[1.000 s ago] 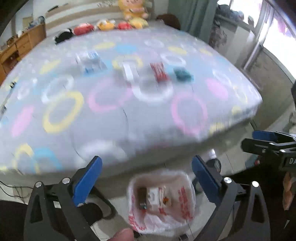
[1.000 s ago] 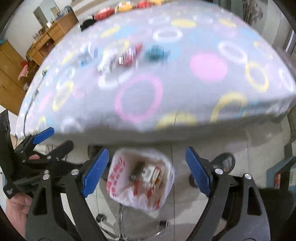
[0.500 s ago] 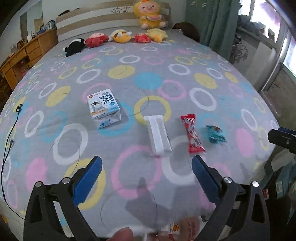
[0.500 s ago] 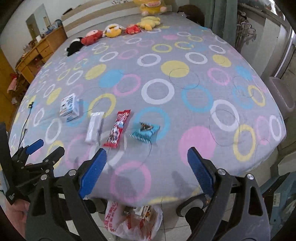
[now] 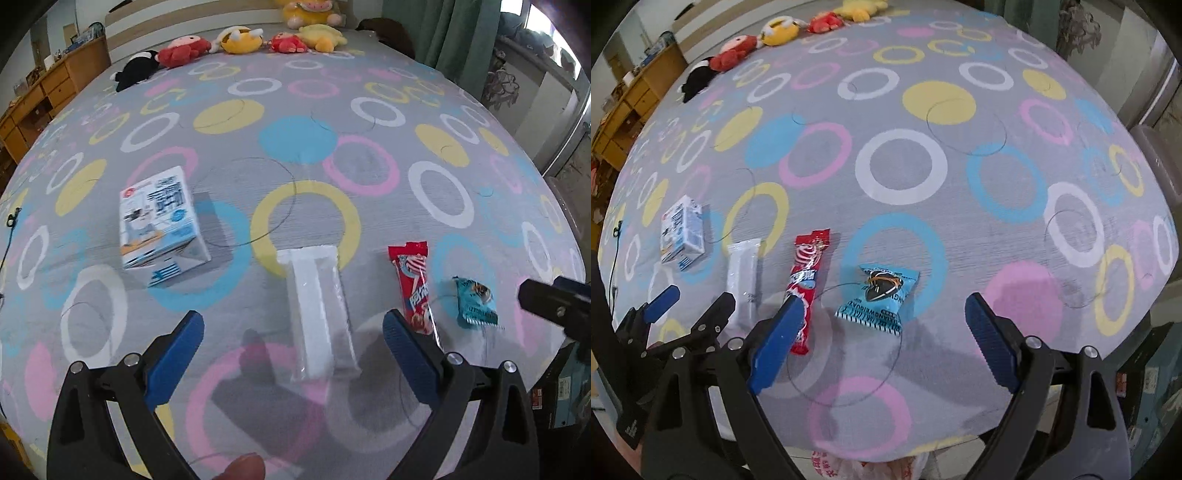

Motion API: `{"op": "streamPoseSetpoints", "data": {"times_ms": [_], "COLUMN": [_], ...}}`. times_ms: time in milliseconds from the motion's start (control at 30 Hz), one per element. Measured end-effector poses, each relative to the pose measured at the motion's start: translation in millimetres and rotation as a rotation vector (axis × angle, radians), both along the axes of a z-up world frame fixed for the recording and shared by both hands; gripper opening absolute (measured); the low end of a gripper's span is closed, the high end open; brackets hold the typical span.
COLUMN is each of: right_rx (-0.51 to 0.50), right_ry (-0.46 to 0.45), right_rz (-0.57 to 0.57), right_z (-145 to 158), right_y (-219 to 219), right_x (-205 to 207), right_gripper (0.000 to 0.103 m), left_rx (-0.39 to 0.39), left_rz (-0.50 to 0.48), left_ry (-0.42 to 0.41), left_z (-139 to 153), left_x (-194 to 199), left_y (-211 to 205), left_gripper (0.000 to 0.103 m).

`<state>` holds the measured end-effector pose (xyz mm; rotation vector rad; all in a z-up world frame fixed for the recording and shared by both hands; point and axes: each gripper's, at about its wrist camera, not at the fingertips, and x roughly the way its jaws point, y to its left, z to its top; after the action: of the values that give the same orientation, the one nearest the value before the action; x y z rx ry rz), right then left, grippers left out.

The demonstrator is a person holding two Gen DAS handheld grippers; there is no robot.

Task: Collect trash
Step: 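Move both tools back over the bed toward the remaining items, then grasp the white wrapped bar with the left tool while the right tool grasps the blue snack packet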

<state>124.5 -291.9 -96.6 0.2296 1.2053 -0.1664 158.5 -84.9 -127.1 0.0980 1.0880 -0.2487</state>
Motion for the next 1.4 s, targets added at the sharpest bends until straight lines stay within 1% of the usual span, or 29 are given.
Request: {"op": "streamPoseSetpoints", "data": {"times_ms": [133, 300, 467, 533, 633, 767, 833, 967, 1000, 1067, 1100, 1133, 1167, 1267, 1300, 1400], "right_rx": [0.001, 0.001, 0.023, 0.017, 0.025, 0.033, 0.047, 0.044, 0.040, 0.033, 0.028, 0.019, 0.015, 0.007, 0.003, -0.006], "right_ry": [0.023, 0.045, 0.069, 0.073, 0.090, 0.111, 0.124, 0.138, 0.138, 0.139, 0.140, 0.140, 0.140, 0.141, 0.140, 0.135], "right_rz": [-0.017, -0.038, -0.047, -0.056, -0.055, -0.054, -0.055, -0.051, -0.048, -0.040, -0.036, -0.033, -0.032, -0.025, -0.022, -0.016], "right_z": [-12.6, -26.1, -38.0, -40.5, -46.8, -57.1, -62.6, -69.8, -70.5, -71.4, -71.6, -71.3, -71.7, -71.7, -71.5, -70.6], "right_y": [-1.6, -5.4, -6.7, -7.9, -7.1, -4.8, -4.3, -4.4, -4.3, -3.1, -3.3, -3.0, -3.4, -2.8, -2.5, -3.5], "right_x": [9.6, 20.0, 26.0, 28.2, 30.4, 33.2, 34.1, 38.7, 39.6, 42.0, 42.5, 43.1, 43.9, 44.7, 44.9, 46.1], "right_gripper": [0.087, 0.087, 0.086, 0.082, 0.079, 0.076, 0.071, 0.061, 0.057, 0.053, 0.047, 0.043, 0.042, 0.039, 0.036, 0.032], "left_rx": [0.021, 0.024, 0.033, 0.038, 0.043, 0.048, 0.053, 0.057, 0.057, 0.056, 0.058, 0.060, 0.059, 0.056, 0.055, 0.052], "left_rz": [-0.018, -0.008, -0.022, -0.023, -0.026, -0.035, -0.037, -0.036, -0.038, -0.040, -0.039, -0.039, -0.039, -0.036, -0.038, -0.039], "left_ry": [0.011, 0.037, 0.048, 0.053, 0.061, 0.071, 0.075, 0.070, 0.067, 0.057, 0.052, 0.046, 0.041, 0.039, 0.040, 0.032], "left_z": [-8.8, -18.0, -24.2, -27.2, -31.1, -37.3, -40.9, -43.9, -43.8, -43.5, -43.1, -42.4, -42.0, -41.6, -41.2, -38.6], "left_x": [9.4, 22.0, 24.4, 25.6, 25.7, 23.1, 22.8, 23.2, 23.2, 22.5, 22.2, 22.0, 21.4, 22.1, 22.4, 23.3], "left_y": [-9.4, -15.2, -20.6, -22.0, -24.1, -27.4, -28.7, -29.0, -29.7, -30.6, -31.0, -31.1, -31.4, -30.5, -30.4, -27.5], "left_gripper": [0.095, 0.095, 0.095, 0.092, 0.088, 0.087, 0.085, 0.085, 0.085, 0.078, 0.074, 0.069, 0.066, 0.064, 0.063, 0.043]}}
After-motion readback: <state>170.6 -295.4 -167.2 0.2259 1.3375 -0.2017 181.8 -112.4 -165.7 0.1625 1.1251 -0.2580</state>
